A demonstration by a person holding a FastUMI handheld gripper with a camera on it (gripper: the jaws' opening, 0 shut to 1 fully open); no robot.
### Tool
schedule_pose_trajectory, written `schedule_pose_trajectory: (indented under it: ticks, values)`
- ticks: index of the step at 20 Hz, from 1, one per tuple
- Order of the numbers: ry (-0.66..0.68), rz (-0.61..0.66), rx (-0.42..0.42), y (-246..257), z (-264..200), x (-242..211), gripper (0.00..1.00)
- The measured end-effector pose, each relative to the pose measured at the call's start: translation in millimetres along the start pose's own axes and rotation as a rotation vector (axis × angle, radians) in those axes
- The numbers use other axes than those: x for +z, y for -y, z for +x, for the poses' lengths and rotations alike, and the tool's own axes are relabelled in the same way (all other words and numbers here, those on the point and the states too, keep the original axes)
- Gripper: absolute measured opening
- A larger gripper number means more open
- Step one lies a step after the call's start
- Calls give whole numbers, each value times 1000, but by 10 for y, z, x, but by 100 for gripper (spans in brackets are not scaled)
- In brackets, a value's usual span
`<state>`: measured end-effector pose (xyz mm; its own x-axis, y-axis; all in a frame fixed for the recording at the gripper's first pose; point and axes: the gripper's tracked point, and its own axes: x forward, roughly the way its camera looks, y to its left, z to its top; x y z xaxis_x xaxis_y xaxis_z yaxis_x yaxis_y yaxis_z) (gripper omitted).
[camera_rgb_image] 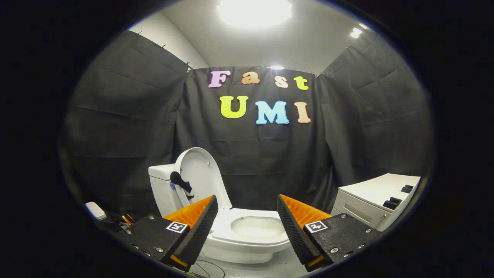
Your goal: Open the toilet lid.
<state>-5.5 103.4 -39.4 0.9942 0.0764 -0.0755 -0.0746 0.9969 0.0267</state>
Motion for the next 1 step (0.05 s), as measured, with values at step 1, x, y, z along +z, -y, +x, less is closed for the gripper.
schedule_pose_trajectory:
  ticks: [1]
  values:
    - [-5, 4, -5, 9, 2, -20, 95]
